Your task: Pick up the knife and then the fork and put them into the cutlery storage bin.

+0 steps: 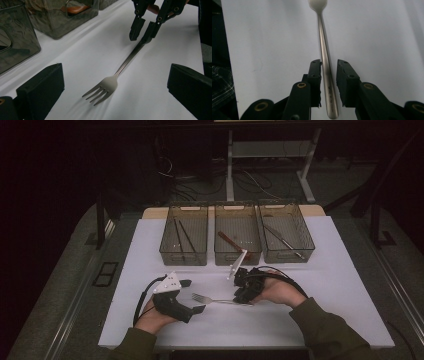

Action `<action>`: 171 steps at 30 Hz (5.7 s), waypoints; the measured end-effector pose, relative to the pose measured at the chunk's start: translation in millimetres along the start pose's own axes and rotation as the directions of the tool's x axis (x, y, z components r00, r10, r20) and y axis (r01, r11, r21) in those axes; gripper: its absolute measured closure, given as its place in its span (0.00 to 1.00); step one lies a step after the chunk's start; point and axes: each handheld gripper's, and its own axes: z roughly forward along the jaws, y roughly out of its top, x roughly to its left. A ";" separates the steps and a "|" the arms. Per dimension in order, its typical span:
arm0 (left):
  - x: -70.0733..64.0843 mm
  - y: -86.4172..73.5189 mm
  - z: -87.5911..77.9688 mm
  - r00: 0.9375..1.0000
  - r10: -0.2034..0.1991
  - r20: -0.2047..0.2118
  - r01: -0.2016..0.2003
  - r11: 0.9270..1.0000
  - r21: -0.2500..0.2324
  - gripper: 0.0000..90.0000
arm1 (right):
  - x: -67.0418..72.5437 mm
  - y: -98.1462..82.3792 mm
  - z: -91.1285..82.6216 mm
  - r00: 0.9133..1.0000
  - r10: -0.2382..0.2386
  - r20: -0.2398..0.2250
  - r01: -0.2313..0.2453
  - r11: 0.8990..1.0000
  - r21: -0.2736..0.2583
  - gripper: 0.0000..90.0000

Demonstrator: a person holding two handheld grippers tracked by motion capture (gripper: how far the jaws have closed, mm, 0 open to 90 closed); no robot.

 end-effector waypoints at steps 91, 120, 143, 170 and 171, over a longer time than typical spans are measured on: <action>-0.5 -1.0 1.8 1.000 0.005 -0.005 -0.004 1.000 0.014 0.00 | -59.1 -82.8 -95.8 0.923 0.370 0.110 -0.233 0.762 -0.605 0.91; 0.0 -1.2 0.8 1.000 -0.002 -0.010 0.002 1.000 0.006 0.00 | -135.7 -140.2 -134.5 0.732 0.631 0.257 -0.316 0.648 -0.693 0.91; -0.1 -1.5 0.5 1.000 -0.001 -0.009 0.001 1.000 0.010 0.00 | -165.1 -159.9 -92.5 0.692 0.657 0.300 -0.478 0.728 -0.491 0.91; -0.3 -1.5 0.2 1.000 -0.002 -0.009 0.002 1.000 0.011 0.00 | -102.9 -164.7 -107.9 0.767 0.614 0.184 -0.379 0.666 -0.642 0.44; -0.4 -1.6 0.2 1.000 -0.002 -0.009 0.002 1.000 0.010 0.00 | -98.3 -164.2 -108.0 0.773 0.606 0.188 -0.364 0.666 -0.651 0.43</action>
